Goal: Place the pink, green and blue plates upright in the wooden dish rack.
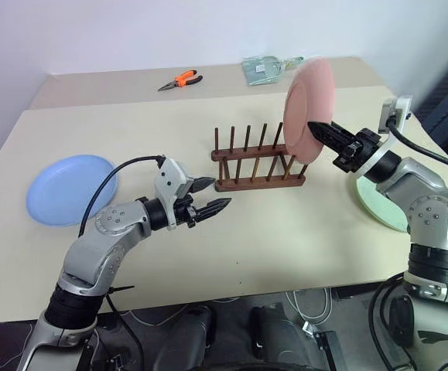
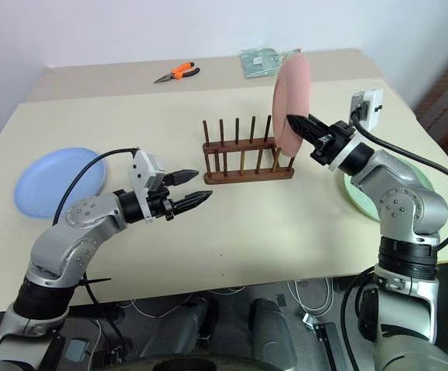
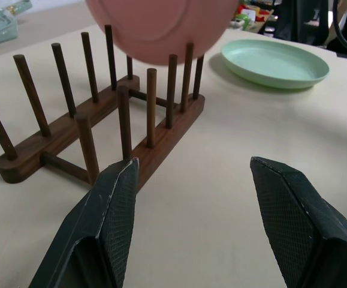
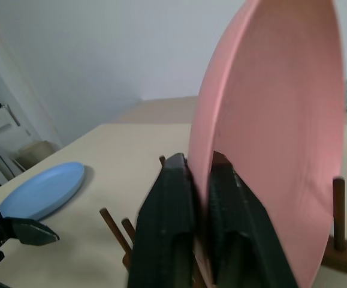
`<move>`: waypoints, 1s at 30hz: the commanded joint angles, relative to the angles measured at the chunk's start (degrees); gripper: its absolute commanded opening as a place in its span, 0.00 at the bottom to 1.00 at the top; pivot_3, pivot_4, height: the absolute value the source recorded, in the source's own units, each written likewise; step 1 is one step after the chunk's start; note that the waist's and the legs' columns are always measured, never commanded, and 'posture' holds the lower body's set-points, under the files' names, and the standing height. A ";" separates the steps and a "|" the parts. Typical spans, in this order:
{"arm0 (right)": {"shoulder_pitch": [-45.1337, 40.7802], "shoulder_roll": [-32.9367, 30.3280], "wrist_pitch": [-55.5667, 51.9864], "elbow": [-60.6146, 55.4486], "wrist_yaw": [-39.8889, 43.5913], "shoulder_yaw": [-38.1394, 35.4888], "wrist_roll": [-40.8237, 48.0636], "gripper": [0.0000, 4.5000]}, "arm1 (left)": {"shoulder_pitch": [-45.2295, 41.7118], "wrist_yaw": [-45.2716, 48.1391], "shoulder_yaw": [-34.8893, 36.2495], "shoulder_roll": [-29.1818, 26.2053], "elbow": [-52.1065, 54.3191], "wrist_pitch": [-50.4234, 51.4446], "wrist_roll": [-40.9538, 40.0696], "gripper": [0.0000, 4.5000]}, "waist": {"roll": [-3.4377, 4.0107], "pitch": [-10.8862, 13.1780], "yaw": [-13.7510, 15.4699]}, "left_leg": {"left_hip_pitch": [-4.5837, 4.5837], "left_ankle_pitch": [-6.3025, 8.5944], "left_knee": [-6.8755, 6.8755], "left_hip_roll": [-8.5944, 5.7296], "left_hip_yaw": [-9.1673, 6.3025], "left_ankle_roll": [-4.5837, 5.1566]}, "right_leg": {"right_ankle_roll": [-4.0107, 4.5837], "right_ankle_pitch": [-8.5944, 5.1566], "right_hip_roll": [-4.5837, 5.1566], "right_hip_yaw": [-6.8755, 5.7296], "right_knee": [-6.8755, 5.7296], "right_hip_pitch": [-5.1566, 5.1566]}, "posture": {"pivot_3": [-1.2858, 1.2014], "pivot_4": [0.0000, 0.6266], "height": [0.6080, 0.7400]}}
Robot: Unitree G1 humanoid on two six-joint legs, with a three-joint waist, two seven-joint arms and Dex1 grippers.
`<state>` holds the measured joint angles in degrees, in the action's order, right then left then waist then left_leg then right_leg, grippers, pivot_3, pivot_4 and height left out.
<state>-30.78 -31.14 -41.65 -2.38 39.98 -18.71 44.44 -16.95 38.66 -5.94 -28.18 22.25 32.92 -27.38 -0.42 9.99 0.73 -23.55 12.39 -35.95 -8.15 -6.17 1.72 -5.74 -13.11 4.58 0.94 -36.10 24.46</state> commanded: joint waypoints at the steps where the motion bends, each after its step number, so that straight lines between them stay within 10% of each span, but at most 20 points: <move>1: -0.26 -1.61 2.81 -1.19 0.40 -0.32 -1.66 0.45 | 0.24 0.50 0.04 -0.22 2.01 -1.33 0.62 0.69 | 0.00 0.00 0.00 | 0.00 0.00 -0.01 0.00 0.00 0.00 | 0.00 0.00 0.00 0.00 0.00 0.00 | 0.52 0.24 0.90; 5: -1.17 -2.32 9.33 -0.45 -2.29 -0.80 -7.25 0.90 | 0.50 0.75 -0.08 -0.15 2.09 -1.28 1.06 0.69 | 0.00 0.00 0.01 | 0.00 0.00 -0.01 0.00 0.00 -0.01 | 0.00 0.00 0.01 0.00 0.00 0.00 | 0.52 0.24 0.90; 15: 6.58 -6.93 10.00 -4.71 -8.03 -12.11 -6.36 0.90 | 2.53 1.22 -0.37 0.12 0.57 -2.60 2.83 0.69 | 0.01 0.00 0.23 | -0.04 0.02 -0.01 0.00 -0.01 0.02 | 0.03 -0.02 0.01 -0.03 0.05 -0.01 | 0.52 0.24 0.90; 26: 23.72 -15.33 17.66 1.84 -12.17 8.88 -36.45 0.90 | 0.22 3.05 -2.77 1.44 -3.04 -4.97 5.17 0.69 | 0.22 0.00 -0.06 | -0.03 0.02 -0.08 0.01 0.08 0.02 | 0.10 -0.07 0.03 0.02 0.00 0.01 | 0.52 0.24 0.90; 30: 21.98 -14.36 16.72 5.83 -14.03 9.27 -38.60 0.59 | 0.49 3.49 -2.70 1.11 -2.98 -5.10 5.39 0.69 | 0.19 0.01 0.18 | -0.03 0.02 -0.10 0.01 0.07 0.02 | 0.09 -0.07 0.03 -0.01 0.02 -0.03 | 0.52 0.24 0.90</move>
<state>-8.13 -45.47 -24.73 2.45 26.89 -8.46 7.12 -16.23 41.70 -8.83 -26.88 18.17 29.17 -22.35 -0.23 10.00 0.91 -23.58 12.41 -36.05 -8.15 -6.10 1.74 -5.66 -13.18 4.61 0.93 -36.07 24.42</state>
